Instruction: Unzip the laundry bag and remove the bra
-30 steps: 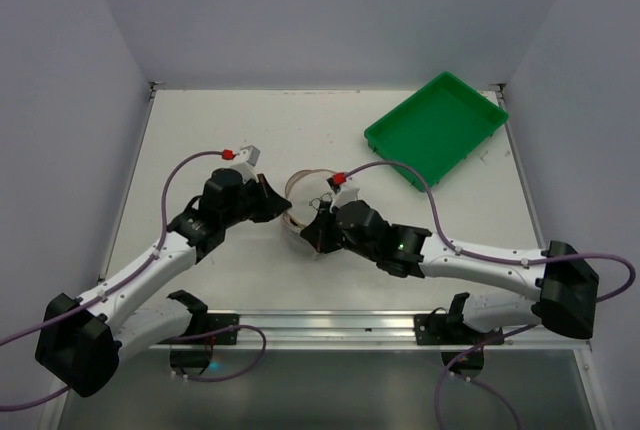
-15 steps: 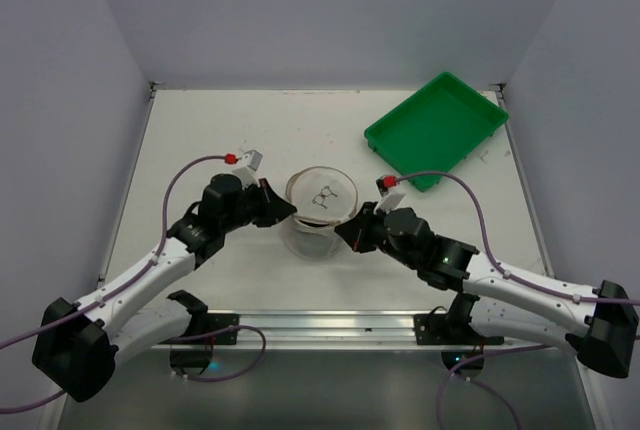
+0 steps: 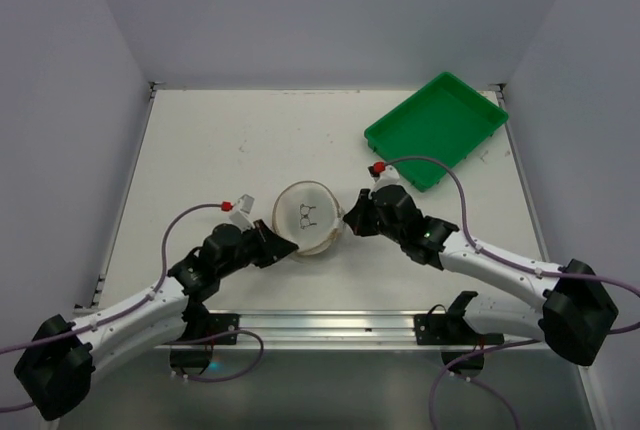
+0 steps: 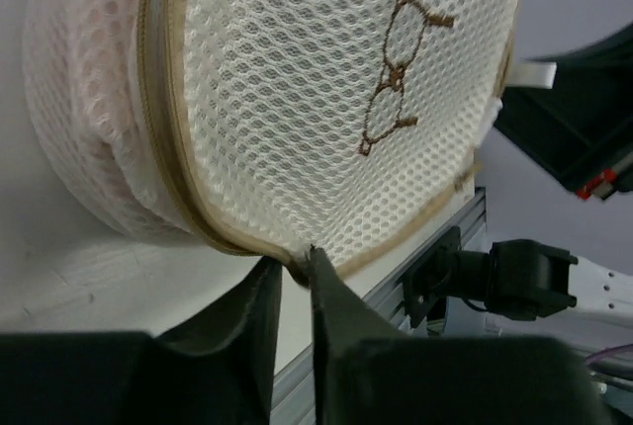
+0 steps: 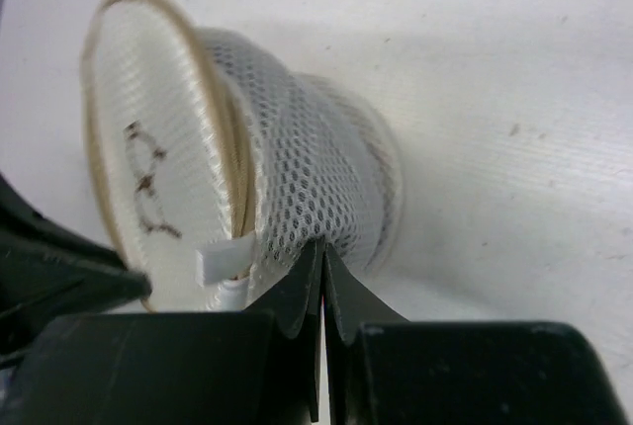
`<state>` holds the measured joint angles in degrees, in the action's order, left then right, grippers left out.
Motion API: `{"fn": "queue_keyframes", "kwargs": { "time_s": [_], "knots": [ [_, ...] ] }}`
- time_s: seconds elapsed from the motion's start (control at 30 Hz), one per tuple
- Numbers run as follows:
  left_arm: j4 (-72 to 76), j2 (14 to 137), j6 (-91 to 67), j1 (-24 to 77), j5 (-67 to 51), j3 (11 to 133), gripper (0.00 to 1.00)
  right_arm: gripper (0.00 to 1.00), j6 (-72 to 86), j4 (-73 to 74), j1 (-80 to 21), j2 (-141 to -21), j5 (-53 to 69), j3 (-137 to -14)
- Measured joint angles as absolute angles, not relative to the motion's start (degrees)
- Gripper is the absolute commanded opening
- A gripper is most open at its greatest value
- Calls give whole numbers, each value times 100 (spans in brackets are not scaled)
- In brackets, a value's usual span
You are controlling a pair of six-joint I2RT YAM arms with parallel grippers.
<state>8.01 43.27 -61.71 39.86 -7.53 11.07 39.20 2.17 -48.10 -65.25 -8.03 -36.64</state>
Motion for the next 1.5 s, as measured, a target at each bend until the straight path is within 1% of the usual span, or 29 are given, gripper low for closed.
{"fn": "queue_keyframes", "kwargs": {
  "time_s": [0.03,0.07,0.13,0.17,0.23,0.27,0.3,0.33,0.37,0.4,0.47,0.5,0.6,0.7,0.83,0.97,1.1,1.2,1.3,1.5],
  "knots": [
    [875,4303,-6316,4206,-578,1033,31,0,3809,217,-4711,-6584,-803,-3688],
    [945,4298,-6440,4471,-397,976,42,0,3699,226,-4633,-6643,-808,-3732],
    [1026,4329,-6630,4984,-58,952,52,0,3498,231,-4517,-6733,-816,-3837],
    [1092,4348,-6687,5170,78,954,66,2,3395,233,-4473,-6772,-823,-3905],
    [1125,4377,-6735,5360,316,987,83,11,3212,272,-4427,-6801,-840,-4047],
    [1116,4375,-6757,5384,440,1009,94,16,3129,316,-4423,-6799,-845,-4123],
    [1076,4366,-6772,5398,561,1046,98,29,3041,357,-4423,-6796,-851,-4204],
    [1015,4353,-6781,5404,650,1090,100,36,2987,395,-4423,-6790,-864,-4281],
    [897,4313,-6770,5404,786,1168,100,43,2908,451,-4423,-6770,-884,-4338],
    [779,4265,-6746,5404,884,1251,100,56,2847,532,-4425,-6724,-919,-4394],
    [447,4167,-6608,5404,1059,1487,100,70,2733,733,-4423,-6541,-963,-4462],
    [281,4141,-6534,5404,1140,1603,100,79,2685,864,-4423,-6425,-987,-4497],
    [-379,4141,-6208,5404,1441,2123,98,89,2558,1232,-4423,-6082,-987,-4678],
    [-891,4187,-5822,5402,1796,2611,96,92,2506,1457,-4423,-5806,-917,-4950],
    [-1229,4198,-5356,5393,2108,2908,96,92,2469,1592,-4425,-5734,-858,-5284],
    [-1575,4252,-4945,5290,2263,3153,96,92,2451,1643,-4434,-5771,-788,-5336],
    [-1756,4351,-4440,4976,2423,3444,96,91,2451,1693,-4462,-5861,-755,-5334],
    [-1645,4554,-3972,4482,2346,3577,96,91,2453,1688,-4475,-5887,-659,-5330],
    [-1424,5017,-3470,3931,2032,3717,96,91,2453,1671,-4501,-5887,-613,-5299],
    [-1090,6047,-2775,3616,1433,4289,87,91,2462,1568,-4506,-5887,-491,-5103]
  ]
}}
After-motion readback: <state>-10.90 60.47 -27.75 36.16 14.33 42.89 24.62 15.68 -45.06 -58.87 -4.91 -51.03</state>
